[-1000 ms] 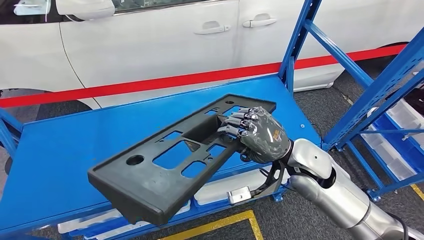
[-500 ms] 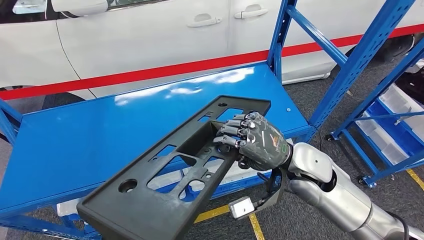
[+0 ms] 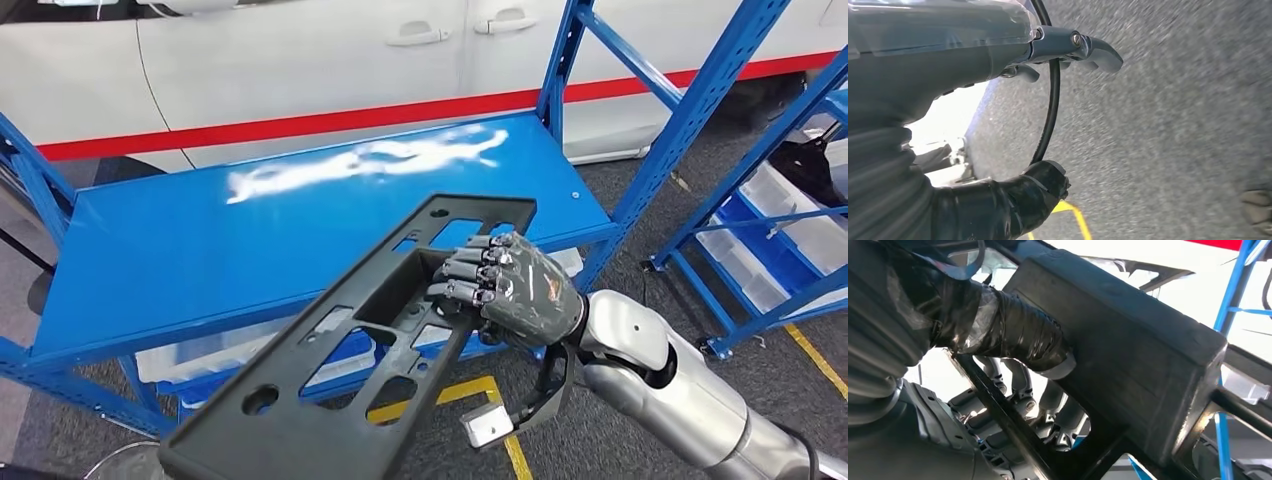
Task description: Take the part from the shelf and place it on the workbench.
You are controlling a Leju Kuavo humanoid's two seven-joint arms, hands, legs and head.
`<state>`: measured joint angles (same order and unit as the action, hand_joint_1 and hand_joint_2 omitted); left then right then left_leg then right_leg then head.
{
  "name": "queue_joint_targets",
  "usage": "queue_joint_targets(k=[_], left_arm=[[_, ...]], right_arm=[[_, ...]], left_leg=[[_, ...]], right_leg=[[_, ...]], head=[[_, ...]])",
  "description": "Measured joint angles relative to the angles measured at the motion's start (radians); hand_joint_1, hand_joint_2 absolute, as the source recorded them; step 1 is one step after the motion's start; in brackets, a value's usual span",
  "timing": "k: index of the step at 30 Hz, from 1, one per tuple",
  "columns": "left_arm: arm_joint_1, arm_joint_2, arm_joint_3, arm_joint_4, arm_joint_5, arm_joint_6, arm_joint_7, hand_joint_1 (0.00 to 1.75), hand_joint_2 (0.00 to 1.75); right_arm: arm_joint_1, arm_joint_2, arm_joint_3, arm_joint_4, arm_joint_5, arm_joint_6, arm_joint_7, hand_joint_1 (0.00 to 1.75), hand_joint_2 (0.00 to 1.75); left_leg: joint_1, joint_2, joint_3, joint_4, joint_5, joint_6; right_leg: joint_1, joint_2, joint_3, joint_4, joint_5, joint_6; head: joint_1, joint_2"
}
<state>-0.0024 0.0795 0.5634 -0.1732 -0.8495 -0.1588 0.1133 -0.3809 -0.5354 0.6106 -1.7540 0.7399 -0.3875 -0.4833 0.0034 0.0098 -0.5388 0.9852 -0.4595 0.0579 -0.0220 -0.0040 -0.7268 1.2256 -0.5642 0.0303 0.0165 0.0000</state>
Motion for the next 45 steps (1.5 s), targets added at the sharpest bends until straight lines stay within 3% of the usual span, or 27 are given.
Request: queue_joint_targets(k=[1, 3, 5, 7, 8, 11, 12, 15, 16, 17, 19, 20, 22, 24, 26, 27, 28, 30, 31, 32, 34, 36, 38, 39, 41, 43, 45], left_arm=[[0.0, 0.0, 0.0, 0.0, -0.001, -0.001, 0.0, 0.0, 1.75], [0.002, 0.0, 0.0, 0.0, -0.002, -0.004, 0.0, 0.0, 1.75], [0.002, 0.0, 0.0, 0.0, -0.005, -0.005, 0.0, 0.0, 1.75], [0.002, 0.0, 0.0, 0.0, -0.008, -0.005, 0.0, 0.0, 1.75], [0.002, 0.0, 0.0, 0.0, -0.009, -0.005, 0.0, 0.0, 1.75], [0.004, 0.0, 0.0, 0.0, -0.01, -0.006, 0.001, 0.0, 1.75], [0.004, 0.001, 0.0, 0.0, -0.01, -0.006, 0.001, 0.0, 1.75], [0.003, -0.012, -0.001, 0.0, -0.016, 0.001, -0.01, 0.0, 1.75], [0.002, -0.025, -0.001, 0.0, -0.018, 0.013, -0.018, 0.0, 1.75], [0.0, -0.047, -0.001, 0.0, -0.022, 0.031, -0.025, 0.0, 1.75], [-0.006, -0.094, -0.003, -0.001, -0.028, 0.069, -0.032, 0.0, 1.75], [-0.011, -0.117, -0.004, -0.001, -0.03, 0.083, -0.032, 0.0, 1.75], [-0.018, -0.148, -0.005, -0.002, -0.032, 0.093, -0.032, 0.0, 1.75], [-0.02, -0.167, -0.005, -0.002, -0.033, 0.094, -0.031, 0.0, 1.75], [-0.016, -0.175, -0.006, -0.002, -0.033, 0.094, -0.032, 0.0, 1.75], [-0.016, -0.177, -0.006, -0.002, -0.033, 0.094, -0.032, 0.0, 1.75], [-0.016, -0.179, -0.006, -0.002, -0.033, 0.094, -0.032, 0.0, 1.75], [-0.018, -0.183, -0.006, -0.004, -0.033, 0.094, -0.032, 0.0, 1.75], [-0.018, -0.186, -0.006, -0.004, -0.033, 0.093, -0.033, 0.0, 1.75], [-0.018, -0.189, -0.006, -0.004, -0.033, 0.093, -0.033, 0.0, 1.75], [-0.017, -0.194, -0.007, -0.004, -0.032, 0.09, -0.036, 0.0, 1.75], [-0.017, -0.202, -0.007, -0.004, -0.031, 0.087, -0.039, 0.0, 1.75], [-0.018, -0.211, -0.007, -0.004, -0.028, 0.086, -0.041, 0.0, 1.75], [-0.018, -0.214, -0.007, -0.004, -0.026, 0.086, -0.042, 0.0, 1.75], [-0.016, -0.215, -0.007, -0.004, -0.019, 0.086, -0.043, 0.0, 1.75], [-0.015, -0.215, -0.007, -0.004, -0.013, 0.086, -0.044, 0.0, 1.75], [-0.016, -0.214, -0.007, -0.004, -0.009, 0.087, -0.045, 0.0, 1.75]], right_arm=[[0.002, -0.001, 0.0, 0.0, 0.0, 0.0, 0.0, 1.75, 1.75], [0.004, -0.001, 0.0, 0.0, 0.0, -0.001, 0.0, 1.75, 1.75], [0.003, -0.001, 0.0, -0.001, 0.0, -0.002, 0.0, 1.75, 1.75], [0.001, -0.001, 0.0, -0.004, 0.0, -0.004, 0.0, 1.75, 1.75], [0.0, -0.001, 0.0, -0.006, 0.0, -0.005, 0.0, 1.75, 1.75], [-0.005, -0.003, 0.0, -0.008, 0.0, -0.009, -0.001, 1.75, 1.75], [-0.005, -0.003, 0.001, -0.009, 0.0, -0.009, -0.002, 1.75, 1.75], [-0.004, 0.001, 0.005, -0.008, 0.013, -0.008, 0.001, 1.75, 1.75], [-0.002, 0.006, 0.006, -0.005, 0.027, -0.008, 0.006, 1.75, 1.75], [0.003, 0.013, 0.008, -0.001, 0.044, -0.009, 0.011, 1.75, 1.75], [0.017, 0.024, 0.01, 0.01, 0.072, -0.012, 0.019, 1.75, 1.75], [0.023, 0.029, 0.012, 0.015, 0.08, -0.014, 0.02, 1.75, 1.75], [0.029, 0.034, 0.015, 0.02, 0.087, -0.019, 0.021, 1.75, 1.75], [0.031, 0.037, 0.016, 0.024, 0.088, -0.024, 0.021, 1.75, 1.75], [0.032, 0.04, 0.016, 0.028, 0.089, -0.026, 0.021, 1.75, 1.75], [0.033, 0.042, 0.016, 0.029, 0.089, -0.027, 0.021, 1.75, 1.75], [0.035, 0.043, 0.016, 0.031, 0.089, -0.027, 0.021, 1.75, 1.75], [0.038, 0.044, 0.016, 0.035, 0.089, -0.027, 0.021, 1.75, 1.75], [0.04, 0.044, 0.016, 0.037, 0.089, -0.027, 0.021, 1.75, 1.75], [0.042, 0.044, 0.016, 0.039, 0.089, -0.027, 0.021, 1.75, 1.75], [0.044, 0.044, 0.016, 0.041, 0.089, -0.027, 0.021, 1.75, 1.75], [0.042, 0.044, 0.016, 0.042, 0.089, -0.028, 0.021, 1.75, 1.75], [0.038, 0.045, 0.016, 0.045, 0.085, -0.029, 0.019, 1.75, 1.75], [0.034, 0.045, 0.017, 0.048, 0.081, -0.029, 0.017, 1.75, 1.75], [0.02, 0.049, 0.021, 0.057, 0.071, -0.029, 0.009, 1.75, 1.75], [0.004, 0.058, 0.026, 0.071, 0.059, -0.027, 0.0, 1.75, 1.75], [-0.008, 0.065, 0.031, 0.087, 0.045, -0.027, -0.009, 1.75, 1.75]], left_leg=[[-0.001, 0.001, -0.017, 0.004, 0.011, 0.0], [-0.003, 0.001, -0.053, 0.014, 0.031, -0.003], [-0.003, 0.001, -0.086, 0.029, 0.047, -0.008], [-0.005, -0.001, -0.104, 0.04, 0.06, -0.017], [-0.005, -0.002, -0.107, 0.042, 0.067, -0.023], [-0.003, -0.005, -0.118, 0.043, 0.076, -0.043], [-0.001, -0.006, -0.129, 0.059, 0.052, -0.048], [0.005, -0.008, -0.171, 0.208, -0.091, -0.062], [0.007, -0.008, -0.18, 0.266, -0.12, -0.066], [0.008, -0.008, -0.178, 0.305, -0.122, -0.069], [0.01, -0.005, -0.134, 0.302, -0.069, -0.072], [0.01, 0.006, -0.085, 0.251, -0.042, -0.072], [0.006, 0.044, 0.021, 0.106, -0.051, -0.067], [-0.002, 0.061, 0.067, 0.02, -0.08, -0.054], [-0.005, 0.042, 0.054, 0.009, -0.064, -0.034], [-0.004, 0.032, 0.044, 0.005, -0.049, -0.023], [-0.004, 0.024, 0.032, 0.0, -0.032, -0.013], [-0.006, 0.006, 0.002, -0.002, -0.002, 0.0], [-0.009, -0.005, -0.016, 0.0, 0.013, 0.003], [-0.011, -0.017, -0.035, 0.004, 0.026, 0.003], [-0.013, -0.043, -0.075, 0.013, 0.051, 0.0], [-0.013, -0.068, -0.108, 0.025, 0.071, -0.006], [-0.013, -0.091, -0.128, 0.033, 0.09, -0.015], [-0.012, -0.103, -0.134, 0.033, 0.1, -0.021], [-0.01, -0.124, -0.14, 0.025, 0.12, -0.034], [-0.011, -0.099, -0.157, 0.046, 0.09, -0.045], [-0.006, -0.047, -0.187, 0.141, -0.011, -0.058]], right_leg=[[0.0, 0.0, -0.006, 0.053, -0.017, 0.002], [0.0, 0.0, 0.026, 0.076, 0.015, 0.002], [0.001, 0.0, 0.123, -0.029, 0.052, -0.005], [0.007, 0.0, 0.213, -0.157, 0.039, -0.014], [0.011, 0.0, 0.233, -0.192, 0.028, -0.017], [0.011, -0.004, 0.219, -0.209, 0.048, -0.036], [0.009, -0.008, 0.207, -0.211, 0.061, -0.046], [0.008, -0.019, 0.162, -0.215, 0.1, -0.064], [0.008, -0.023, 0.146, -0.214, 0.112, -0.063], [0.008, -0.03, 0.13, -0.212, 0.124, -0.062], [0.007, -0.047, 0.098, -0.203, 0.144, -0.056], [0.006, -0.057, 0.082, -0.197, 0.153, -0.052], [0.008, -0.076, 0.064, -0.187, 0.167, -0.041], [0.009, -0.098, 0.062, -0.186, 0.181, -0.028], [0.005, -0.11, 0.064, -0.191, 0.191, -0.013], [0.003, -0.095, 0.059, -0.184, 0.176, -0.006], [0.001, -0.07, 0.05, -0.162, 0.14, -0.001], [0.001, -0.018, 0.025, -0.062, 0.029, 0.0], [0.002, -0.007, 0.015, 0.001, -0.013, -0.002], [0.003, -0.003, 0.012, 0.052, -0.032, -0.004], [0.006, 0.001, 0.051, 0.066, -0.004, -0.011], [0.009, 0.033, 0.147, -0.048, 0.032, -0.025], [0.011, 0.078, 0.227, -0.169, 0.025, -0.035], [0.013, 0.087, 0.242, -0.198, 0.016, -0.038], [0.013, 0.066, 0.238, -0.21, 0.029, -0.043], [0.006, 0.037, 0.224, -0.219, 0.053, -0.056], [0.004, 0.007, 0.2, -0.224, 0.077, -0.065]], head=[[0.0, 0.0], [0.0, 0.0], [0.0, 0.0], [0.0, 0.0], [0.0, 0.0], [0.0, 0.0], [0.0, 0.0], [-0.001, 0.0], [-0.001, 0.0], [-0.001, 0.0], [-0.001, 0.0], [-0.002, 0.0], [-0.001, 0.0], [0.0, 0.0], [0.0, 0.0], [0.0, 0.0], [0.0, 0.0], [0.0, 0.0], [0.0, 0.0], [0.0, 0.0], [0.0, 0.0], [0.0, 0.0], [0.0, 0.0], [-0.001, 0.0], [0.0, 0.0], [0.0, 0.0], [-0.001, 0.0]])
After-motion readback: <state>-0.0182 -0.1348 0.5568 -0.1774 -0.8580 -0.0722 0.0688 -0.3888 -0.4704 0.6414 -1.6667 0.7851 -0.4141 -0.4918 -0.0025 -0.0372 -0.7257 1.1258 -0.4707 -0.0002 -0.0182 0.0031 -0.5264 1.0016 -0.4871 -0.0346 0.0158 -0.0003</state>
